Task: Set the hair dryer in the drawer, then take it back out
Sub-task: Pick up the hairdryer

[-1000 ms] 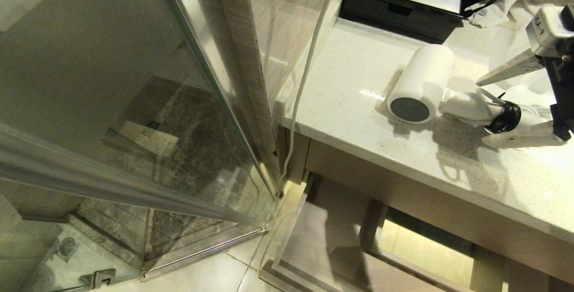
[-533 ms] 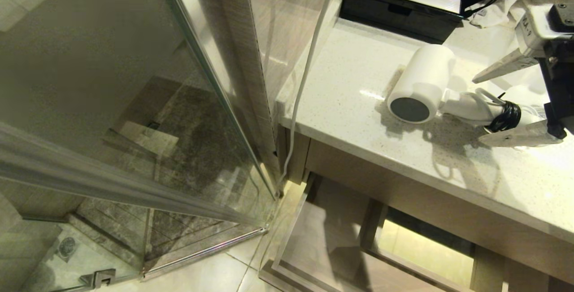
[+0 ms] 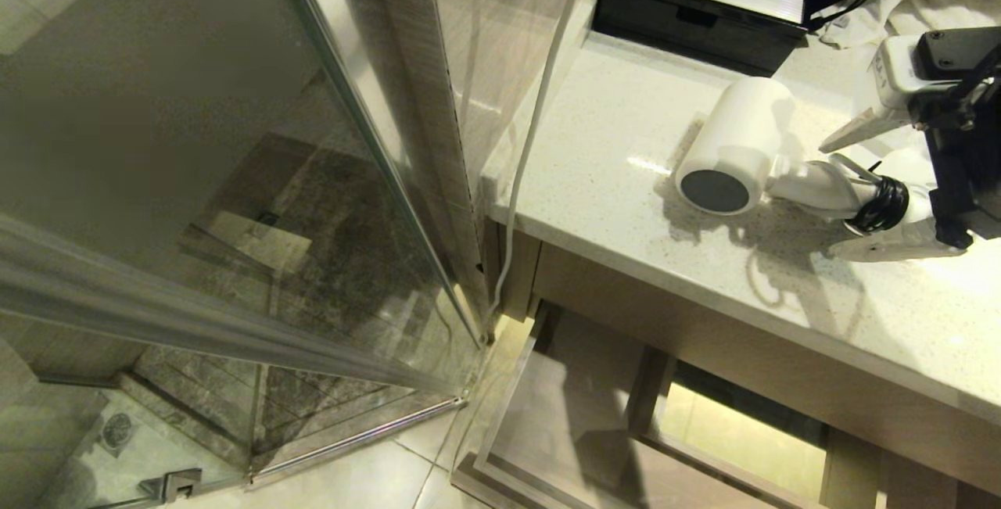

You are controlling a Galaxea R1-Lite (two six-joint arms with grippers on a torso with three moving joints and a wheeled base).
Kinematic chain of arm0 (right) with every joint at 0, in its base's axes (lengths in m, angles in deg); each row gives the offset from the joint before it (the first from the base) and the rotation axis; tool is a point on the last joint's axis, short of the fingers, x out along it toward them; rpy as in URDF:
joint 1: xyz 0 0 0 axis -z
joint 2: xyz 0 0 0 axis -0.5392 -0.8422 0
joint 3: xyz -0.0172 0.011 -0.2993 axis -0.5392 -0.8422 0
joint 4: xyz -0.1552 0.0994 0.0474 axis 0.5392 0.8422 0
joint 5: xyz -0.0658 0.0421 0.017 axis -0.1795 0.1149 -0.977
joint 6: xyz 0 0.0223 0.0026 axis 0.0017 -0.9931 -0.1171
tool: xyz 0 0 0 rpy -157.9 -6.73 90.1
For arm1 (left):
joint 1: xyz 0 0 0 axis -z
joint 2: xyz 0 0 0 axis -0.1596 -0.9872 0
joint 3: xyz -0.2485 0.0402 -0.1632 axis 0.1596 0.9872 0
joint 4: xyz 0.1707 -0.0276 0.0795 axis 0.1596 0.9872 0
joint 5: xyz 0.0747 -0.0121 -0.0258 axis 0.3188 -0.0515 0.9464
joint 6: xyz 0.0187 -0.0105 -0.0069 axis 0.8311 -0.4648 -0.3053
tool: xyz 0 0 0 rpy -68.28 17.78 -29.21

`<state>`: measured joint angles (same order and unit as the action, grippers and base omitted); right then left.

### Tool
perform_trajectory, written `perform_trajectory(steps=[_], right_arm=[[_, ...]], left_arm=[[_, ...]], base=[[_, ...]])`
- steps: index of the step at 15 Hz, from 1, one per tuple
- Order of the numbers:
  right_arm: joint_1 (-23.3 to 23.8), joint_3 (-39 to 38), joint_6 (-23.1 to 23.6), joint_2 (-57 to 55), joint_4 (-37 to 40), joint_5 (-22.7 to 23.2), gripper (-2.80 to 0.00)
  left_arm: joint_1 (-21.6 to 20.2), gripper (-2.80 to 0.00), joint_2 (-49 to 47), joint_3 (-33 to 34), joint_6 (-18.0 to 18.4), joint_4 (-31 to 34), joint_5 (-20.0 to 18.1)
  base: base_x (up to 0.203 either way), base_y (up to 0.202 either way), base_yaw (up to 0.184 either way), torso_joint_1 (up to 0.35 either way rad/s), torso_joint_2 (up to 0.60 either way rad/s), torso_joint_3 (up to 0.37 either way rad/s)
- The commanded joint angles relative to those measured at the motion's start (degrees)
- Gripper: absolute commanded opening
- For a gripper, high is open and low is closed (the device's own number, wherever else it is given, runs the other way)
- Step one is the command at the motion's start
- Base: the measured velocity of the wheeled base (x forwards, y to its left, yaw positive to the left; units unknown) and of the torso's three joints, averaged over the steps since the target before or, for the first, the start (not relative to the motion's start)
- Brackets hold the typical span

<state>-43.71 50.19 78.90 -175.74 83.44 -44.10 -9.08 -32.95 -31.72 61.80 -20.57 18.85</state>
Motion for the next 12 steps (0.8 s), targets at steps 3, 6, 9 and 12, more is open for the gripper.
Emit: perform_trajectory(steps=[3,6,9,12], right_arm=[[-0.18,-0.02,0.48,-0.45,0.25,-0.08,0.00],[-1.88,0.05,0.30,-1.94,-0.65,-3.75,0.00],[-2.42,0.11,0.37,-3.14,-1.38,-4.53,0.00],[-3.16,0.15,0.29,-3.83,-1.73,-6.46,0.00]], left_arm=[[-0.02,-2.80,-0.09,-0.01,-0.02,-0.02,0.01],[-0.02,-2.80,-0.09,-0.01,-0.04,-0.02,0.01],[-0.02,-2.80,-0.09,-0.01,-0.01,-0.02,0.01],[-0.02,-2.80,-0.09,-0.01,0.04,-0.02,0.01]], base=[[0.000,0.000,0.000,0.000,0.00,0.000],[0.000,0.000,0.000,0.000,0.00,0.000],[0.000,0.000,0.000,0.000,0.00,0.000],[0.000,0.000,0.000,0.000,0.00,0.000]])
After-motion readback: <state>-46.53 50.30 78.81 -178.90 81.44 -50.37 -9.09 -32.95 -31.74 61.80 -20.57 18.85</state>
